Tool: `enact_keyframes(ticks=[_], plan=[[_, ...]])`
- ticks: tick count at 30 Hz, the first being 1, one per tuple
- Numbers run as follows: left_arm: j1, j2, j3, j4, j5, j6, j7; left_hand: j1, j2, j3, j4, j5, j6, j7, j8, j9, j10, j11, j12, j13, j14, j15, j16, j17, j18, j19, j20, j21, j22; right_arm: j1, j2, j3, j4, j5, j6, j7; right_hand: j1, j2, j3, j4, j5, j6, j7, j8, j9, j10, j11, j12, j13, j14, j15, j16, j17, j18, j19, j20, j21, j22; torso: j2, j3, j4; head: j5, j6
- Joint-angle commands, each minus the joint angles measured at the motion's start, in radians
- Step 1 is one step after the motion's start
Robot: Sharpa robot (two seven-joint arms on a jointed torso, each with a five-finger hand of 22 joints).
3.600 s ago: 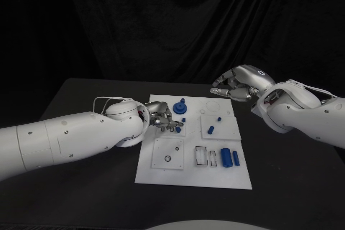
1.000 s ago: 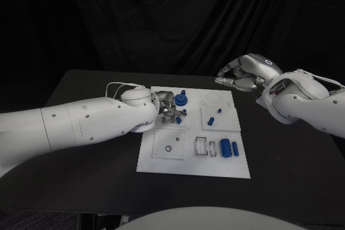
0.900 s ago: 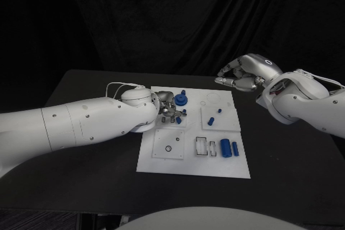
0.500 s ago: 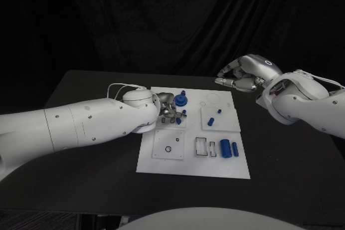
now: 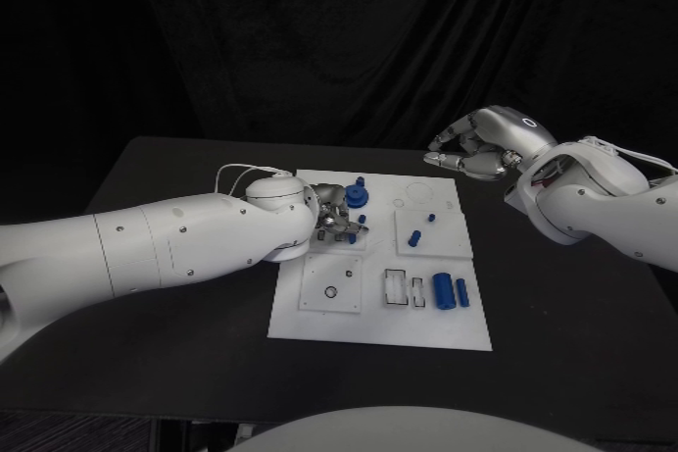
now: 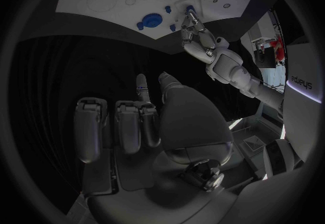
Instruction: Assemble the parts on the task board
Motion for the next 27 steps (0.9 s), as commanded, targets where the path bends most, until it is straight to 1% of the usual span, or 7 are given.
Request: enact_keyframes(ticks=[1, 4, 16, 19, 22, 25, 27], plan=[[-0.004, 0.003, 0.001, -0.002, -0.005, 0.021, 0.016, 0.017, 0.0, 0.007, -0.002, 0.01, 0.007, 0.001, -0.009, -0.001, 0.102, -0.006, -0.001, 0.26, 0.104, -0.003, 0.003, 0.263, -0.005, 0.041, -0.006, -0.004, 0.178, -0.002, -0.002, 0.001, 0.002, -0.005, -0.005, -0.017, 0.005, 0.0, 0.002, -0.003, 0.006, 0.005, 0.001, 0.004, 0.002, 0.106, 0.006, 0.003, 0.263, 0.092, 0.008, 0.005, 0.193, 0.001, 0.075, 0.006, 0.004, 0.242, 0.0, 0.0003, -0.0003, 0.0, -0.003], [-0.005, 0.004, 0.001, -0.005, -0.005, 0.024, 0.015, 0.021, -0.002, 0.011, -0.004, 0.017, 0.008, 0.001, -0.015, -0.001, 0.102, -0.006, -0.001, 0.26, 0.104, -0.003, 0.003, 0.263, -0.004, 0.041, -0.005, -0.004, 0.178, -0.002, -0.002, 0.001, 0.002, -0.005, -0.005, -0.018, 0.007, 0.001, 0.002, -0.004, 0.006, 0.006, 0.001, 0.004, 0.002, 0.106, 0.006, 0.003, 0.263, 0.092, 0.008, 0.004, 0.192, 0.001, 0.075, 0.006, 0.004, 0.242, -0.001, 0.0011, -0.0003, -0.001, -0.005], [-0.007, 0.009, 0.001, -0.009, -0.005, 0.032, 0.016, 0.043, -0.01, 0.034, -0.02, 0.042, 0.007, 0.002, -0.041, 0.002, 0.102, -0.005, -0.001, 0.26, 0.104, -0.003, 0.003, 0.263, -0.004, 0.041, -0.005, -0.006, 0.178, -0.002, -0.004, 0.001, 0.003, -0.005, -0.003, -0.018, 0.008, 0.0, 0.002, -0.005, 0.006, 0.006, 0.001, 0.004, 0.002, 0.106, 0.006, 0.003, 0.263, 0.092, 0.008, 0.004, 0.192, 0.001, 0.075, 0.006, 0.003, 0.242, -0.001, 0.0007, 0.0002, 0.0, -0.007], [-0.007, 0.01, 0.001, -0.01, -0.005, 0.035, 0.018, 0.05, -0.014, 0.044, -0.026, 0.058, 0.007, 0.002, -0.05, 0.005, 0.102, -0.005, -0.001, 0.26, 0.104, -0.002, 0.003, 0.263, -0.004, 0.04, -0.005, -0.007, 0.177, -0.002, -0.004, 0.001, 0.003, -0.006, -0.002, -0.018, 0.012, 0.0, 0.003, -0.007, 0.006, 0.007, 0.001, 0.004, 0.002, 0.106, 0.006, 0.003, 0.263, 0.092, 0.008, 0.004, 0.192, 0.001, 0.075, 0.006, 0.003, 0.242, -0.001, 0.0004, 0.0003, 0.0, -0.01], [-0.007, 0.01, 0.001, -0.011, -0.005, 0.035, 0.02, 0.052, -0.016, 0.048, -0.027, 0.064, 0.005, 0.004, -0.056, 0.006, 0.102, -0.004, -0.001, 0.26, 0.104, -0.002, 0.003, 0.263, -0.004, 0.039, -0.004, -0.008, 0.176, -0.002, -0.005, 0.001, 0.003, -0.006, -0.002, -0.019, 0.019, -0.002, 0.004, -0.012, 0.006, 0.008, 0.0, 0.003, 0.003, 0.106, 0.006, 0.003, 0.263, 0.092, 0.008, 0.004, 0.191, 0.001, 0.075, 0.006, 0.003, 0.241, -0.001, 0.0008, 0.0004, 0.0, -0.011], [-0.008, 0.01, 0.001, -0.012, -0.005, 0.036, 0.023, 0.058, -0.021, 0.062, -0.031, 0.092, 0.003, 0.005, -0.071, 0.009, 0.102, -0.003, -0.001, 0.26, 0.104, -0.001, 0.003, 0.263, -0.003, 0.038, -0.003, -0.01, 0.175, -0.002, -0.005, 0.001, 0.003, -0.006, -0.001, -0.019, 0.02, -0.002, 0.004, -0.012, 0.006, 0.008, 0.0, 0.003, 0.003, 0.106, 0.006, 0.003, 0.263, 0.092, 0.008, 0.004, 0.191, 0.001, 0.075, 0.006, 0.002, 0.241, -0.001, 0.0005, 0.0009, -0.001, -0.013], [-0.008, 0.009, 0.001, -0.013, -0.005, 0.039, 0.024, 0.06, -0.023, 0.067, -0.032, 0.101, 0.003, 0.005, -0.075, 0.01, 0.102, -0.003, -0.001, 0.26, 0.104, -0.001, 0.003, 0.263, -0.003, 0.039, -0.003, -0.009, 0.176, -0.002, -0.005, 0.001, 0.003, -0.006, -0.001, -0.019, 0.022, -0.002, 0.005, -0.013, 0.006, 0.008, 0.0, 0.003, 0.003, 0.106, 0.006, 0.003, 0.263, 0.092, 0.008, 0.004, 0.191, 0.001, 0.075, 0.006, 0.003, 0.241, -0.001, 0.0006, 0.0006, 0.0, -0.014]])
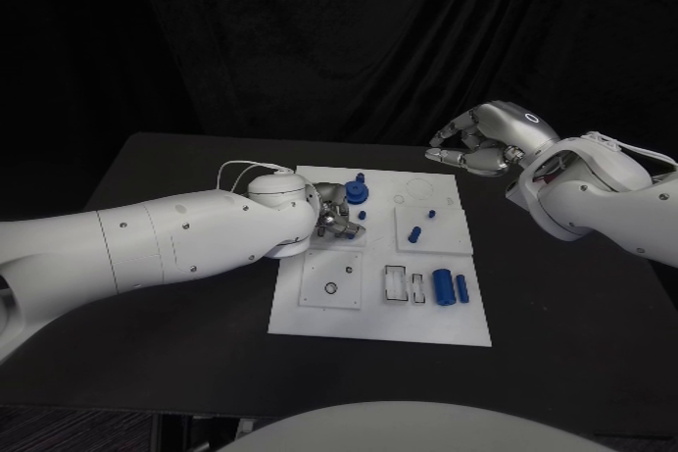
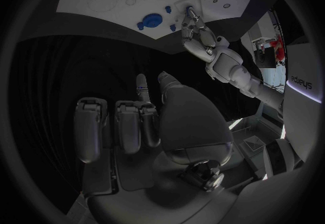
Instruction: Assemble the parts on the task board
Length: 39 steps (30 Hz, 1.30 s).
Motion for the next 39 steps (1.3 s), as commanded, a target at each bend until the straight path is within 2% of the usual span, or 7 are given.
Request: enact_keyframes(ticks=[1, 12, 21, 25, 33, 39], plan=[[-0.003, 0.0, 0.001, 0.0, -0.005, 0.017, 0.021, 0.011, -0.004, 0.014, -0.001, 0.02, 0.004, 0.005, -0.009, 0.003, 0.104, -0.004, -0.005, 0.261, 0.104, -0.001, 0.003, 0.263, -0.003, 0.038, -0.003, -0.007, 0.175, -0.002, -0.001, 0.001, 0.002, -0.006, -0.001, -0.019, 0.01, 0.002, -0.001, -0.005, 0.006, 0.008, 0.0, 0.003, 0.001, 0.106, 0.006, 0.003, 0.263, 0.092, 0.008, 0.004, 0.191, 0.001, 0.075, 0.006, 0.003, 0.242, 0.0, -0.0003, -0.0002, 0.0, -0.003], [-0.003, -0.005, 0.001, 0.001, -0.005, 0.026, 0.022, 0.025, -0.018, 0.047, -0.007, 0.062, 0.003, 0.007, -0.036, 0.006, 0.104, -0.002, -0.005, 0.261, 0.104, 0.001, 0.003, 0.263, -0.002, 0.034, -0.001, -0.011, 0.172, -0.002, -0.001, 0.001, 0.001, -0.006, 0.001, -0.018, 0.023, -0.001, 0.001, -0.013, 0.006, 0.01, 0.0, 0.001, 0.002, 0.106, 0.006, 0.003, 0.263, 0.091, 0.008, 0.004, 0.19, 0.001, 0.075, 0.006, 0.002, 0.241, 0.0, -0.0003, 0.0, 0.001, -0.006], [-0.003, -0.011, 0.001, 0.003, -0.005, 0.027, 0.021, 0.034, -0.029, 0.071, -0.011, 0.081, 0.003, 0.008, -0.055, 0.004, 0.104, -0.001, -0.005, 0.261, 0.104, 0.003, 0.003, 0.263, -0.001, 0.033, 0.0, -0.013, 0.171, -0.002, -0.001, 0.001, 0.0, -0.006, 0.002, -0.018, 0.025, -0.001, 0.002, -0.015, 0.006, 0.01, 0.0, 0.001, 0.002, 0.106, 0.006, 0.003, 0.263, 0.091, 0.008, 0.004, 0.19, 0.001, 0.074, 0.006, 0.001, 0.241, 0.0, -0.0005, 0.0003, 0.002, -0.007], [-0.003, -0.014, 0.001, 0.004, -0.005, 0.026, 0.021, 0.043, -0.038, 0.098, -0.015, 0.072, 0.005, 0.009, -0.071, 0.002, 0.104, -0.001, -0.005, 0.261, 0.104, 0.003, 0.003, 0.263, -0.001, 0.032, 0.001, -0.014, 0.171, -0.002, 0.0, 0.001, -0.001, -0.006, 0.002, -0.018, 0.028, -0.001, 0.003, -0.017, 0.006, 0.01, 0.0, 0.0, 0.002, 0.106, 0.006, 0.003, 0.263, 0.091, 0.008, 0.003, 0.189, 0.001, 0.074, 0.006, 0.001, 0.241, 0.0, -0.0009, 0.0004, 0.001, -0.009], [-0.003, -0.021, 0.001, 0.005, -0.005, 0.024, 0.028, 0.048, -0.073, 0.157, -0.017, 0.092, 0.013, 0.012, -0.106, -0.004, 0.104, 0.001, -0.005, 0.261, 0.104, 0.005, 0.003, 0.263, -0.001, 0.032, 0.002, -0.016, 0.173, -0.002, 0.0, 0.001, -0.001, -0.006, 0.003, -0.018, 0.031, -0.001, 0.003, -0.019, 0.006, 0.011, 0.0, 0.0, 0.002, 0.106, 0.006, 0.003, 0.263, 0.091, 0.008, 0.003, 0.188, 0.002, 0.074, 0.006, 0.0, 0.241, -0.001, -0.0005, 0.0001, 0.002, -0.014], [-0.003, -0.027, 0.001, 0.006, -0.005, 0.017, 0.034, 0.048, -0.096, 0.209, -0.016, 0.093, 0.023, 0.013, -0.131, -0.009, 0.104, 0.002, -0.005, 0.261, 0.104, 0.006, 0.003, 0.263, -0.001, 0.032, 0.004, -0.017, 0.174, -0.002, 0.0, 0.001, -0.002, -0.006, 0.004, -0.018, 0.033, -0.002, 0.004, -0.021, 0.006, 0.011, 0.0, 0.0, 0.002, 0.106, 0.006, 0.003, 0.263, 0.091, 0.008, 0.002, 0.187, 0.002, 0.073, 0.006, -0.001, 0.24, 0.0, 0.0, -0.0008, 0.003, -0.016]])
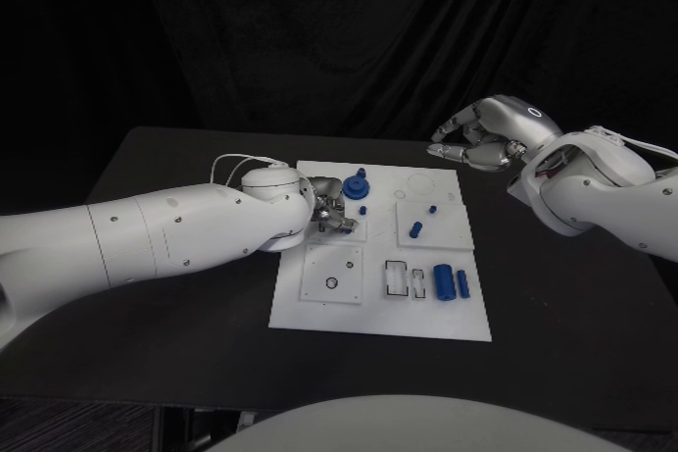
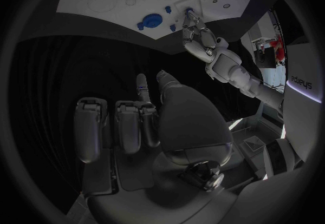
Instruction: Assemble the parts on the task board
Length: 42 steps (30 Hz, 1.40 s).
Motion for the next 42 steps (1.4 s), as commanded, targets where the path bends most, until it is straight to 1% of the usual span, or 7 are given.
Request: enact_keyframes(ticks=[1, 5, 9, 10, 15, 16, 42], plan=[[-0.003, -0.003, -0.002, 0.0, -0.005, 0.007, 0.013, -0.002, -0.016, 0.024, 0.001, 0.001, 0.011, 0.001, -0.01, -0.002, 0.106, 0.001, -0.004, 0.263, 0.104, 0.006, 0.003, 0.263, -0.001, 0.033, 0.004, -0.004, 0.176, -0.002, -0.001, 0.001, 0.0, -0.006, 0.001, -0.018, 0.011, 0.0, 0.002, -0.006, 0.006, 0.004, 0.0, 0.0, 0.001, 0.106, 0.006, 0.003, 0.263, 0.091, 0.008, 0.002, 0.187, 0.002, 0.073, 0.006, -0.001, 0.24, 0.0, 0.0001, -0.0004, 0.001, -0.002], [-0.003, -0.006, -0.002, 0.001, -0.005, -0.002, 0.017, -0.006, -0.028, 0.052, 0.002, 0.0, 0.017, 0.002, -0.021, -0.003, 0.106, 0.002, -0.004, 0.263, 0.104, 0.007, 0.003, 0.263, -0.001, 0.034, 0.005, -0.004, 0.177, -0.002, -0.001, 0.001, 0.0, -0.006, 0.002, -0.019, 0.013, 0.0, 0.003, -0.007, 0.006, 0.005, 0.0, 0.0, 0.001, 0.106, 0.006, 0.003, 0.263, 0.091, 0.008, 0.002, 0.187, 0.002, 0.073, 0.006, -0.001, 0.24, 0.001, -0.0006, 0.0001, 0.0, -0.002], [-0.003, -0.007, -0.002, 0.002, -0.005, -0.007, 0.018, -0.006, -0.028, 0.052, 0.002, 0.0, 0.017, 0.002, -0.021, -0.003, 0.106, 0.002, -0.004, 0.263, 0.104, 0.007, 0.003, 0.263, -0.001, 0.034, 0.005, -0.004, 0.177, -0.002, -0.002, 0.001, 0.0, -0.006, 0.003, -0.019, 0.015, -0.001, 0.003, -0.009, 0.006, 0.005, 0.0, -0.001, 0.001, 0.106, 0.006, 0.003, 0.263, 0.091, 0.008, 0.002, 0.187, 0.002, 0.073, 0.006, 0.0, 0.24, 0.001, -0.0006, 0.0004, 0.0, -0.002], [-0.003, -0.008, -0.002, 0.002, -0.005, -0.009, 0.018, -0.011, -0.038, 0.075, 0.002, -0.002, 0.021, 0.002, -0.028, -0.002, 0.106, 0.002, -0.004, 0.263, 0.104, 0.007, 0.003, 0.263, -0.001, 0.034, 0.005, -0.005, 0.177, -0.002, -0.002, 0.001, 0.0, -0.006, 0.003, -0.019, 0.015, -0.001, 0.003, -0.009, 0.006, 0.005, 0.0, -0.001, 0.001, 0.106, 0.006, 0.003, 0.263, 0.091, 0.008, 0.002, 0.187, 0.002, 0.073, 0.006, 0.0, 0.24, 0.001, -0.0006, 0.0004, 0.0, -0.002], [-0.003, -0.011, -0.002, 0.003, -0.005, -0.013, 0.017, -0.011, -0.038, 0.075, 0.002, -0.002, 0.021, 0.002, -0.028, -0.002, 0.106, 0.002, -0.004, 0.263, 0.104, 0.007, 0.003, 0.263, -0.001, 0.034, 0.005, -0.005, 0.177, -0.002, -0.004, 0.001, 0.0, -0.006, 0.004, -0.02, 0.016, -0.001, 0.003, -0.01, 0.006, 0.005, 0.0, -0.001, 0.001, 0.106, 0.006, 0.003, 0.263, 0.091, 0.008, 0.002, 0.187, 0.002, 0.073, 0.006, -0.001, 0.24, 0.0, -0.0003, 0.0003, 0.0, -0.004], [-0.003, -0.013, -0.002, 0.003, -0.005, -0.013, 0.015, -0.016, -0.044, 0.09, 0.003, -0.003, 0.025, 0.003, -0.032, -0.001, 0.106, 0.002, -0.004, 0.263, 0.104, 0.008, 0.003, 0.263, -0.001, 0.034, 0.005, -0.005, 0.177, -0.002, -0.004, 0.001, -0.001, -0.006, 0.004, -0.02, 0.016, -0.001, 0.003, -0.01, 0.006, 0.005, 0.0, -0.001, 0.001, 0.106, 0.006, 0.003, 0.263, 0.091, 0.008, 0.002, 0.187, 0.002, 0.073, 0.006, -0.001, 0.24, 0.0, -0.0003, 0.0001, 0.0, -0.004], [-0.003, -0.035, -0.002, 0.007, -0.005, -0.017, -0.006, -0.023, -0.049, 0.11, 0.005, -0.006, 0.031, 0.003, -0.037, 0.002, 0.106, 0.003, -0.004, 0.263, 0.104, 0.008, 0.003, 0.263, -0.001, 0.033, 0.006, -0.006, 0.177, -0.008, -0.004, 0.001, -0.005, -0.006, 0.011, -0.019, 0.02, -0.002, 0.003, -0.013, 0.005, 0.006, 0.0, -0.001, 0.002, 0.106, 0.006, 0.003, 0.263, 0.091, 0.008, 0.002, 0.186, 0.002, 0.073, 0.006, -0.001, 0.24, 0.0, -0.0013, 0.0005, 0.003, -0.013]])
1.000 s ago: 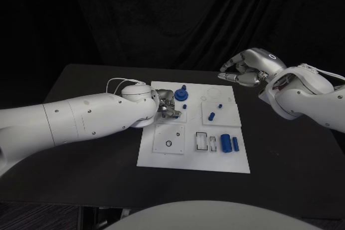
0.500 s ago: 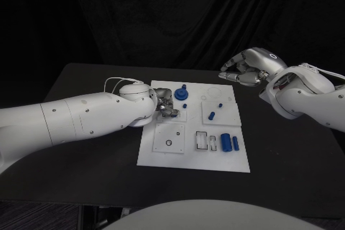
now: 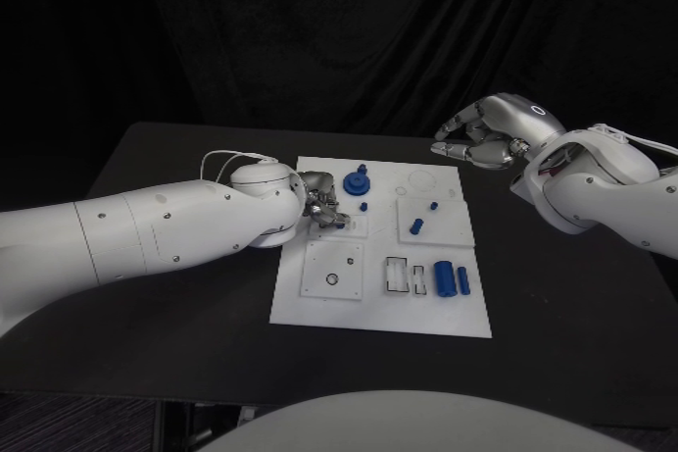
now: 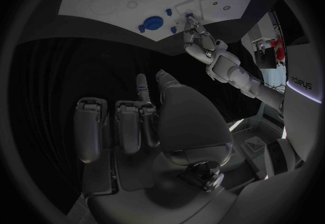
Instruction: Assemble the parts on the task board
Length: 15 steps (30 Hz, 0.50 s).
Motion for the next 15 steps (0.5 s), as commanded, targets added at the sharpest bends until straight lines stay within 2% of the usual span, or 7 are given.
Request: enact_keyframes(ticks=[1, 15], plan=[[-0.003, -0.003, 0.0, 0.001, -0.005, 0.004, -0.009, 0.003, -0.008, 0.003, 0.0, -0.003, 0.004, 0.001, -0.005, 0.001, 0.106, 0.003, -0.004, 0.263, 0.104, 0.008, 0.003, 0.263, -0.001, 0.033, 0.006, -0.006, 0.177, -0.003, -0.001, 0.001, 0.0, -0.005, 0.003, -0.019, 0.011, -0.001, 0.0, -0.005, 0.005, 0.006, 0.0, -0.001, 0.001, 0.106, 0.006, 0.003, 0.263, 0.091, 0.008, 0.002, 0.186, 0.002, 0.073, 0.006, -0.001, 0.24, 0.0, -0.0001, 0.0004, 0.0, -0.001], [-0.003, -0.002, 0.0, 0.001, -0.005, 0.012, -0.006, -0.007, -0.012, 0.026, 0.002, -0.014, 0.007, 0.002, -0.012, 0.005, 0.106, 0.004, -0.004, 0.263, 0.104, 0.009, 0.003, 0.263, 0.0, 0.029, 0.007, -0.01, 0.174, -0.003, 0.0, 0.001, -0.001, -0.005, 0.006, -0.021, 0.012, -0.001, 0.001, -0.006, 0.006, 0.007, 0.0, -0.001, 0.001, 0.106, 0.006, 0.003, 0.263, 0.091, 0.008, 0.002, 0.186, 0.002, 0.072, 0.006, -0.002, 0.24, 0.001, 0.0019, -0.0011, 0.004, -0.004]])
